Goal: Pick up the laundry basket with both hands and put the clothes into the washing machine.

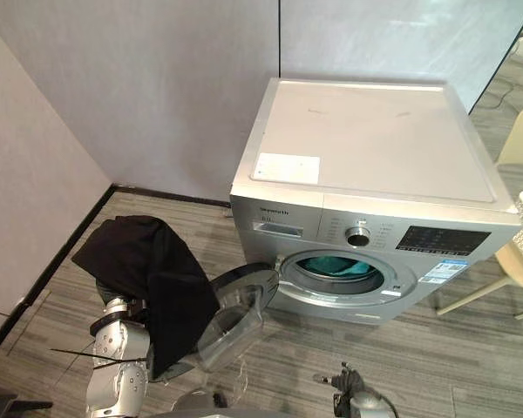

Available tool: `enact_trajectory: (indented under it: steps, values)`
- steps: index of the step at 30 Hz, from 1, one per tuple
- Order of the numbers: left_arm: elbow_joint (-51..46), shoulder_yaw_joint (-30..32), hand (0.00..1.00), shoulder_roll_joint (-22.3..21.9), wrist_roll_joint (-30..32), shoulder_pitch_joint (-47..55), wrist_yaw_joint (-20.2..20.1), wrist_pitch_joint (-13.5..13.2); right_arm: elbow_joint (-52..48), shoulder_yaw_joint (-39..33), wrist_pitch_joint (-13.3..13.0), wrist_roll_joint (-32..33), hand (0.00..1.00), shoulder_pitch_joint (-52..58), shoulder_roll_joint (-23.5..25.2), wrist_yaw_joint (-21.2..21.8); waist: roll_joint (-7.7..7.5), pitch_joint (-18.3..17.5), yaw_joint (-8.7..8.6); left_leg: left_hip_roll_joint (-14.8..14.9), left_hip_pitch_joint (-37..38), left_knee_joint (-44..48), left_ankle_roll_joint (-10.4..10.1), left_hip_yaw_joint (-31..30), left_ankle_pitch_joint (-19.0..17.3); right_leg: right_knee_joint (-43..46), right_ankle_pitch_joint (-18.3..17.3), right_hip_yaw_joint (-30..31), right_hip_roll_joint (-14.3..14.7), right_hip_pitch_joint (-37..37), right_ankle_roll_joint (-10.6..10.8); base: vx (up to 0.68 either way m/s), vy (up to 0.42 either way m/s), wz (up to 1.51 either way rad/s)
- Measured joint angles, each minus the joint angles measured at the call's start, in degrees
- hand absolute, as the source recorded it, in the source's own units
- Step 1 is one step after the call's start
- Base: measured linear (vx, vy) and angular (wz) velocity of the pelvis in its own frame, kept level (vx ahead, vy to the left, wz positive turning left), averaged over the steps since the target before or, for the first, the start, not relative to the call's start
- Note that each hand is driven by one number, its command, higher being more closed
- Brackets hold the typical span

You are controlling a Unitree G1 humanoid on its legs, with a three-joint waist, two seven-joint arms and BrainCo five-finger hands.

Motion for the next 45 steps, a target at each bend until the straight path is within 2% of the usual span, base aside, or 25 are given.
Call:
enact_trajectory:
  steps: [1,2,3,4,5,6,8,10,12,14,17,19,23,26,28,30,31,32,34,36,38,40,41,43,45]
  values:
    - [0.0,-0.6,1.00,0.0,0.0,0.0,0.1,0.0,0.2,0.5,0.0,-0.4,0.00,-0.3,0.3,0.0,-0.38,0.3,0.04,0.1,0.9,-2.9,0.1,1.4,2.4,0.9,0.5,-1.5,0.4,-0.2,-0.8,0.04,-0.182,0.43]
    - [0.3,-2.0,1.00,-1.0,0.0,-0.3,0.3,0.0,0.3,0.1,-0.1,-1.1,0.00,-0.5,-0.2,0.0,2.45,1.9,0.28,3.3,0.6,-2.5,2.0,2.4,4.4,9.2,-2.0,-2.5,1.4,-4.9,-2.4,-0.03,-0.111,0.24]
    - [0.6,-2.0,1.00,-1.0,0.1,-0.5,0.3,-0.1,0.2,0.1,-0.1,-1.3,0.00,-1.4,-0.5,-0.1,4.16,2.9,0.15,5.4,0.6,-2.8,2.0,1.9,5.1,8.3,-3.4,-2.1,3.6,-6.2,-3.9,-0.11,-0.162,0.17]
    - [1.0,-1.2,1.00,-0.1,0.1,-1.8,0.4,0.1,-1.2,0.4,-0.2,-1.6,0.00,-2.0,-0.6,-0.1,3.08,2.8,-0.32,5.3,1.2,-6.1,1.9,2.1,6.7,-8.6,2.2,-2.5,7.8,-5.7,-7.3,-0.10,-0.158,0.51]
    - [2.6,-1.9,1.00,-0.2,0.2,-4.1,0.0,0.0,-2.0,0.6,-0.7,-1.7,0.00,-0.9,-1.0,-0.2,3.08,3.7,-0.98,6.8,0.1,1.1,3.3,3.9,1.3,-10.5,11.4,-4.6,8.0,-5.2,-7.8,-0.07,-0.160,0.57]
    - [3.4,-3.0,1.00,-0.3,0.2,-4.7,0.0,0.4,-1.8,0.2,-0.8,-1.8,0.00,-0.9,-1.7,-0.6,3.99,3.9,-0.99,8.1,0.1,4.8,3.2,3.9,-1.1,-9.7,11.5,-5.8,8.3,-5.2,-9.0,0.00,-0.063,0.44]
    - [3.5,-7.6,1.00,-0.1,0.6,-3.0,-0.5,1.1,-1.9,-1.9,-0.6,-1.8,0.00,0.3,-3.6,-0.6,3.35,4.3,-1.66,4.3,3.7,12.8,0.0,1.9,-4.2,-8.5,11.2,-5.4,6.1,-4.7,-9.4,0.00,0.021,0.01]
    - [3.4,-10.9,1.00,0.0,2.6,-3.0,-1.7,1.2,-2.1,-3.1,-0.9,-1.8,0.00,2.0,-4.4,-0.7,4.92,3.4,-2.92,1.0,6.6,12.8,-2.5,-3.8,-5.2,-7.5,11.1,-5.7,5.3,-5.3,-9.4,-0.06,0.049,0.16]
    - [3.4,-15.5,1.00,-0.1,5.5,-3.8,-2.8,1.2,-2.0,-4.6,-0.9,-1.7,0.00,4.3,-4.0,-0.5,6.74,2.2,-3.79,-0.2,9.2,9.2,-5.1,-7.4,-5.3,-6.0,11.1,-7.2,5.2,-7.1,-9.4,-0.11,0.092,0.39]
    - [3.7,-21.8,1.00,-0.1,7.1,-5.4,-4.7,1.2,-2.4,-8.0,-0.8,-0.9,0.00,5.4,-2.9,-0.4,7.78,1.9,-5.54,-0.8,10.8,0.3,-5.2,-7.9,-6.0,-3.6,11.0,-10.3,4.3,-9.7,-9.2,-0.19,0.211,0.87]
    - [6.5,-28.5,1.00,0.5,9.5,-7.7,-7.6,1.4,-2.6,-9.4,-0.9,0.1,0.00,5.9,-1.9,-0.8,6.68,2.6,-6.34,-3.0,12.0,-8.3,-1.5,-7.3,-8.0,1.1,10.5,-12.2,1.2,-13.4,-8.1,-0.21,0.249,0.55]
    - [8.2,-32.9,1.00,2.3,9.6,-6.6,-9.8,2.1,-3.6,-9.4,-1.0,0.4,0.00,6.2,-0.2,-1.3,3.27,4.4,-5.72,-6.0,12.3,-9.1,0.2,-7.3,-7.0,1.9,12.3,-11.5,-1.9,-13.9,-7.1,-0.28,0.220,0.13]
    - [8.2,-41.1,1.00,3.9,8.9,-5.5,-15.3,2.5,-6.8,-8.5,-1.0,0.4,0.00,7.4,0.2,-1.3,2.34,4.6,-5.05,-7.6,10.2,-5.3,3.2,-4.8,-9.3,-2.1,16.8,-8.9,-2.4,-13.9,-6.0,-0.24,0.147,-0.24]
    - [10.0,-44.3,1.00,4.8,6.2,-7.0,-17.7,2.6,-8.8,-5.7,-1.2,0.4,0.00,8.2,0.7,-1.2,1.34,4.8,-5.04,-6.4,9.8,-1.7,4.3,-1.7,-10.6,-2.4,16.1,-7.4,-2.0,-14.2,-5.9,-0.10,0.047,-0.47]
    - [11.8,-46.2,1.00,5.0,4.1,-8.1,-17.8,3.2,-8.8,-4.5,-1.5,0.4,0.00,8.1,0.6,-1.2,1.10,4.5,-4.91,-4.8,9.4,-1.2,4.3,0.0,-11.0,-1.8,13.7,-7.2,-1.1,-15.2,-5.7,-0.02,-0.056,-0.57]
    - [14.5,-48.3,1.00,5.0,2.1,-9.7,-17.8,3.7,-8.1,-2.8,-1.7,0.9,0.00,7.4,0.4,-1.2,-0.12,4.3,-4.86,-3.3,8.3,0.1,3.8,1.2,-11.7,3.4,11.9,-4.9,-1.6,-17.5,-8.7,0.04,-0.110,-0.48]
    - [15.8,-49.3,1.00,5.0,1.7,-10.3,-17.8,4.2,-8.0,-2.4,-1.7,0.9,0.00,7.4,0.9,-1.2,-0.95,4.1,-4.82,-2.6,7.8,1.4,2.7,1.5,-12.2,4.1,12.4,-5.7,-1.9,-17.7,-7.7,0.09,-0.149,-0.33]
    - [17.4,-50.5,1.00,4.9,0.9,-11.0,-17.8,4.9,-7.9,-2.4,-1.9,1.0,0.00,7.1,1.4,-1.2,-0.72,4.1,-4.80,-0.8,7.1,3.4,1.8,1.6,-12.8,5.1,12.4,-5.8,-0.7,-18.0,-7.8,0.11,-0.147,-0.26]
    - [18.6,-51.3,1.00,4.8,-0.1,-11.9,-17.8,5.7,-7.0,-2.1,-2.1,1.0,0.00,6.2,1.2,-1.2,-0.17,4.0,-5.58,0.5,7.0,3.9,1.5,1.8,-12.6,5.3,12.3,-5.5,0.4,-18.4,-8.0,0.12,-0.133,-0.18]
    - [19.0,-51.1,1.00,4.2,-1.1,-12.7,-17.6,6.1,-6.8,-1.3,-2.1,1.1,0.00,5.7,1.0,-1.2,0.38,3.6,-5.21,1.4,7.1,3.9,1.2,2.9,-12.5,5.9,12.2,-4.6,1.0,-19.5,-8.1,0.06,-0.077,-0.25]
    - [19.4,-50.7,1.00,3.7,-1.2,-13.3,-17.3,6.2,-6.7,0.0,-1.9,1.4,0.00,4.5,0.7,-1.2,0.62,3.5,-4.53,2.6,7.5,4.2,1.1,4.6,-12.4,12.3,6.7,-4.1,-1.4,-21.8,-10.6,0.02,-0.121,-0.22]
    - [20.4,-50.2,1.00,3.7,-1.2,-13.3,-16.5,6.2,-6.1,2.9,-1.6,0.8,0.00,3.7,1.2,-1.1,0.69,3.2,-4.04,4.2,8.5,4.4,-0.1,5.8,-12.1,15.1,5.0,-4.4,-5.1,-20.9,-8.1,0.07,-0.230,-0.30]
    - [21.3,-49.6,1.00,3.9,-1.2,-13.2,-16.1,6.2,-5.4,5.6,-1.6,0.8,0.00,2.5,1.8,-1.0,-0.09,2.8,-3.07,6.0,9.3,4.5,-2.3,6.4,-12.0,11.9,7.2,-5.0,-5.7,-18.8,-2.2,0.08,-0.243,-0.50]
    - [22.1,-48.1,1.00,3.9,-1.2,-13.0,-15.6,6.3,-3.7,8.8,-1.6,0.7,0.00,0.4,3.2,-1.0,1.05,2.8,-3.01,10.6,10.0,3.9,-4.9,6.8,-9.8,9.7,6.7,-5.5,-0.2,-18.3,-4.4,0.14,-0.370,-0.54]
    - [22.5,-47.6,1.00,3.8,-1.2,-12.9,-15.0,6.3,-1.4,11.1,-1.6,0.3,0.00,-0.9,4.6,-0.8,0.90,2.8,-2.82,13.3,10.0,4.4,-4.0,6.6,-5.6,7.3,6.1,-5.6,3.7,-17.0,-6.5,0.20,-0.458,-0.32]
